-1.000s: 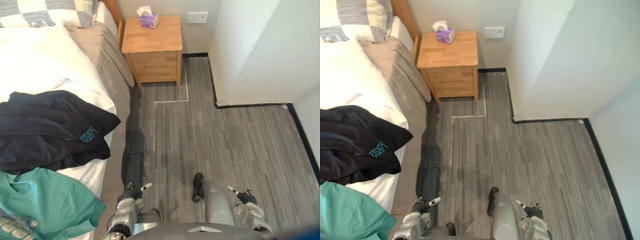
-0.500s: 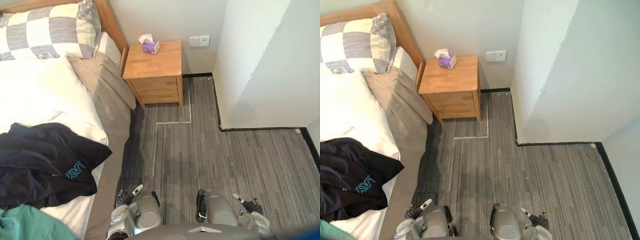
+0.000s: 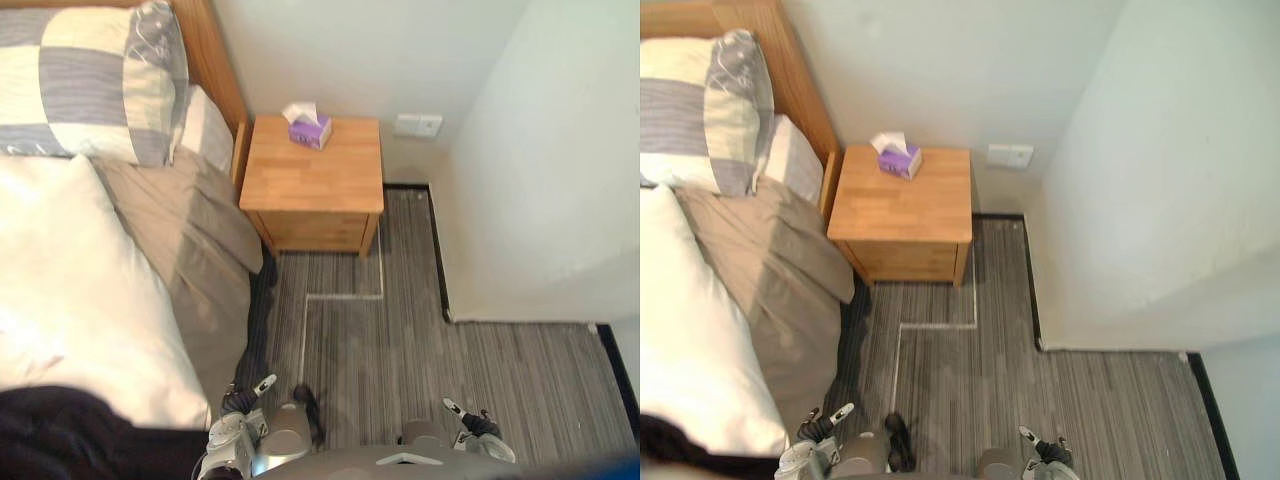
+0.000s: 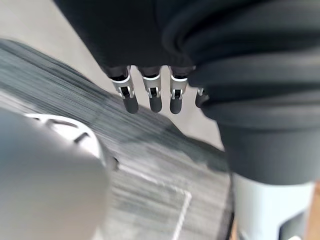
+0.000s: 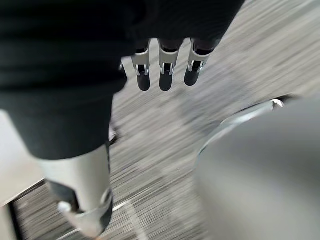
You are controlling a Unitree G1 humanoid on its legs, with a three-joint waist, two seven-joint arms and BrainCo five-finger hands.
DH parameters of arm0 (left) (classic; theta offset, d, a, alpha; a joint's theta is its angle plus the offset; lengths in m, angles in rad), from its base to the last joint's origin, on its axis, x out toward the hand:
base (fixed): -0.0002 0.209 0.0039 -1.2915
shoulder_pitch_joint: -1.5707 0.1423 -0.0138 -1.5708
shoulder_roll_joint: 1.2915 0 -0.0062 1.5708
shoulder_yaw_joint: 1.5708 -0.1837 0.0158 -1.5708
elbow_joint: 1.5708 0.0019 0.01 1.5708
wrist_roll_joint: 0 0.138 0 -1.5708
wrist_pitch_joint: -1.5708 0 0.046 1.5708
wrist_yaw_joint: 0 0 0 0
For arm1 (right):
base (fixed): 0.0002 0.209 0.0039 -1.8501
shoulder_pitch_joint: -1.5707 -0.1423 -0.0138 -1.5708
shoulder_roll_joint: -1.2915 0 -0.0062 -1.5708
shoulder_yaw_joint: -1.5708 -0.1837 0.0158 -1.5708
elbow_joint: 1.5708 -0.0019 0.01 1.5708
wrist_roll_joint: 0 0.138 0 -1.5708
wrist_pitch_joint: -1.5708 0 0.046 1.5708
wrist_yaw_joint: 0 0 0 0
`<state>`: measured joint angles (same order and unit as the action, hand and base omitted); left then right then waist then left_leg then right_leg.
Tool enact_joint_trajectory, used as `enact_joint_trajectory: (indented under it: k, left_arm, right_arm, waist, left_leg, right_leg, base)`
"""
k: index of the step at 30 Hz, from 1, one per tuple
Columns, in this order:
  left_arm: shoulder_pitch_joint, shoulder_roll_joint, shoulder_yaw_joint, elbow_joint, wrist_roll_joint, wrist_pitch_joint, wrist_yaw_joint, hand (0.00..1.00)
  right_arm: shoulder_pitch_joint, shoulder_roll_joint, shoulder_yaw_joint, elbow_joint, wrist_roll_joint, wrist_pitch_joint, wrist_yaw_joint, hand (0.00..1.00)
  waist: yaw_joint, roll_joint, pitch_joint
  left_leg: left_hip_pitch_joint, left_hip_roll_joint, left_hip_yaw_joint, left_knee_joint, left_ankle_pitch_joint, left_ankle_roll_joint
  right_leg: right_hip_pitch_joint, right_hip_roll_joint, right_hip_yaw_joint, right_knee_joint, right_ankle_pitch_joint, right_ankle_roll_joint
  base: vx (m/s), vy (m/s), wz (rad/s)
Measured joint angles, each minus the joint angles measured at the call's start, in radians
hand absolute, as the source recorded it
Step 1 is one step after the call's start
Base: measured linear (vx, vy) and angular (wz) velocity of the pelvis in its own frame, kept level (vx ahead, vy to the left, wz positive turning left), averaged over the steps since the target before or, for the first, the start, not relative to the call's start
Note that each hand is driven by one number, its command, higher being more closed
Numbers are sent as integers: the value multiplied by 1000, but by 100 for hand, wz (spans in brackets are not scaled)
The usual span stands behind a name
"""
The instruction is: Tidy the bed and pick cloth on bed and put in laundry
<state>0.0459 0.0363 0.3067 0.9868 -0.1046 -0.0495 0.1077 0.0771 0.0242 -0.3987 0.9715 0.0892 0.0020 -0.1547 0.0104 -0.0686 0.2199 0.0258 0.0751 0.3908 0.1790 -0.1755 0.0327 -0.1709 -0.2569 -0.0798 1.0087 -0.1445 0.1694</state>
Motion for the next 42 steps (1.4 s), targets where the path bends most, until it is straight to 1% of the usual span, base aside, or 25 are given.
enact_joint_trajectory:
  k: [2,4,5,6,7,8,9,10,13,15,16,18,20,22,23,24,25,29,30,32,33,35,37,40,42]
  left_arm:
    - [4,-3,-1,16,-1,2,2,0]
    - [11,-4,-4,16,-3,0,3,0]
    - [14,-5,-4,16,-3,-2,3,0]
    - [18,0,-12,14,-3,-6,4,0]
    - [14,18,-13,12,-2,-7,1,0]
    - [-7,-13,-26,17,-2,-6,1,0]
    - [-14,-43,-26,8,-1,-12,4,0]
    - [-19,-54,-18,10,0,-13,5,0]
    - [-20,-72,16,7,1,-26,3,0]
    - [-22,-71,22,6,3,-29,2,0]
    - [-21,-73,24,0,11,-32,2,0]
    - [-21,-71,29,-20,17,-31,4,0]
    - [-19,-70,32,-25,16,-31,6,0]
    - [0,-65,29,-42,16,-33,7,0]
    - [20,-63,29,-63,15,-34,8,0]
    - [24,-59,31,-60,15,-35,8,0]
    - [25,-60,39,-58,15,-32,8,0]
    - [57,-62,50,-53,15,-31,10,0]
    - [57,-63,51,-53,15,-31,14,0]
    - [58,-61,58,-53,15,-31,20,0]
    - [61,-63,59,-53,14,-31,23,0]
    - [64,-68,59,-43,14,-31,23,0]
    - [64,-57,53,-17,13,-31,23,0]
    - [60,-38,24,20,14,-26,23,0]
    - [60,-17,-20,20,15,-25,22,0]
  right_arm:
    - [-1,-14,9,-16,0,-1,-4,0]
    - [-3,-32,23,-21,-1,-9,-5,0]
    - [-1,-35,35,-20,-3,-9,-6,0]
    - [5,-32,60,-19,-9,-10,-8,0]
    - [15,-22,60,-12,-16,-10,-8,0]
    - [-8,-56,45,8,-28,-7,-9,0]
    - [-7,-76,44,-18,-35,-12,-12,0]
    - [-2,-75,45,-18,-34,-8,-13,0]
    - [25,-74,68,-26,-36,-9,-15,0]
    - [33,-74,85,-42,-40,-11,-16,0]
    - [33,-75,93,-41,-55,-10,-17,0]
    - [34,-73,92,-43,-74,-10,-18,0]
    - [42,-70,90,-41,-75,-7,-26,0]
    - [46,-56,88,-42,-82,-6,-27,0]
    - [45,-44,85,-43,-94,-6,-26,0]
    - [39,-34,84,-52,-99,-8,-26,0]
    - [31,-30,81,-52,-104,-7,-26,0]
    - [25,-6,42,-41,-112,4,-24,0]
    - [26,-6,30,-37,-113,8,-23,0]
    - [27,-3,8,-35,-113,14,-22,0]
    - [28,-4,1,-28,-114,15,-21,0]
    - [29,-7,-17,-14,-114,18,-15,0]
    - [28,-6,-24,-7,-114,18,-14,0]
    - [25,-11,-24,5,-115,20,-14,0]
    - [23,-23,-20,6,-115,25,-14,0]
  waist:
    - [-4,20,12]
    - [-5,32,20]
    - [-7,34,22]
    - [-13,10,17]
    - [-24,-13,24]
    - [3,47,33]
    - [-5,88,50]
    - [-16,98,55]
    - [-14,98,50]
    - [-6,97,43]
    - [-2,96,36]
    - [-9,94,35]
    - [-4,93,36]
    - [-2,73,22]
    - [2,59,0]
    - [9,62,-11]
    - [8,68,-12]
    - [-1,54,-37]
    - [1,55,-37]
    - [5,53,-41]
    - [3,57,-45]
    - [6,70,-54]
    - [4,66,-63]
    - [-20,60,-73]
    - [-22,59,-73]
  left_leg:
    - [81,12,-39,-39,0,0]
    - [123,39,-73,-33,0,-1]
    - [136,54,-104,-28,-3,-8]
    - [131,51,-138,-22,-14,-58]
    - [135,39,-166,-22,-24,-89]
    - [130,65,-201,-44,-35,-114]
    - [84,70,-242,-29,-15,-116]
    - [74,78,-247,-20,-12,-118]
    - [91,92,-329,-27,18,-113]
    - [62,92,-358,-19,22,-118]
    - [15,87,-366,-13,44,-147]
    - [-65,87,-358,35,66,-153]
    - [-119,100,-271,113,70,-152]
    - [-115,97,-145,103,103,-117]
    - [-111,93,-33,66,114,-93]
    - [-112,108,98,72,72,-48]
    - [-112,115,128,72,60,-42]
    - [-81,-8,54,-97,165,-21]
    - [-78,-30,36,-149,172,-33]
    - [-76,-19,131,-154,140,-59]
    - [-74,-15,175,-157,142,-55]
    - [-66,-27,174,-181,174,-40]
    - [-39,-54,159,-228,198,-28]
    - [2,-88,115,-282,198,-27]
    - [28,-83,86,-281,195,-23]
  right_leg:
    - [-76,8,-49,37,-54,-50]
    - [-143,30,-85,-57,-106,-69]
    - [-172,56,-80,-205,-111,-74]
    - [-157,81,-30,-464,-48,-65]
    - [-139,81,5,-558,-1,-119]
    - [-127,105,-29,-543,-7,-117]
    - [-137,140,54,-499,-5,-113]
    - [-138,169,134,-435,-23,-109]
    - [-99,171,146,-324,-68,-127]
    - [-53,139,85,-357,-123,-116]
    - [-28,111,24,-401,-152,-113]
    - [21,77,-72,-487,-156,-113]
    - [100,59,-161,-553,-156,-113]
    - [164,25,-235,-582,-156,-113]
    - [183,7,-281,-614,-156,-113]
    - [204,3,-331,-648,-157,-112]
    - [216,0,-348,-656,-157,-108]
    - [274,-36,-390,-715,-133,-66]
    - [291,-44,-426,-730,-123,-51]
    - [313,-54,-472,-751,-110,-40]
    - [328,-60,-498,-766,-101,-37]
    - [342,-61,-509,-779,-93,-37]
    - [356,-70,-509,-782,-92,-36]
    - [330,-119,-479,-628,-88,-52]
    - [259,-143,-409,-447,-46,-121]
  base:
    - [438,-137,62]
    - [412,-262,76]
    - [365,-386,110]
    - [349,-413,134]
    - [340,-416,115]
    - [356,-338,102]
    - [328,-249,116]
    - [231,-125,132]
    - [187,-198,152]
    - [106,-132,126]
    - [42,-79,127]
    - [38,-23,162]
    - [38,12,149]
    - [-6,18,113]
    - [1,71,91]
    - [16,97,78]
    - [14,128,66]
    - [1,148,86]
    - [-52,145,86]
    - [-25,93,76]
    - [41,59,65]
    - [57,56,31]
    - [62,43,17]
    - [94,36,33]
    - [160,21,48]
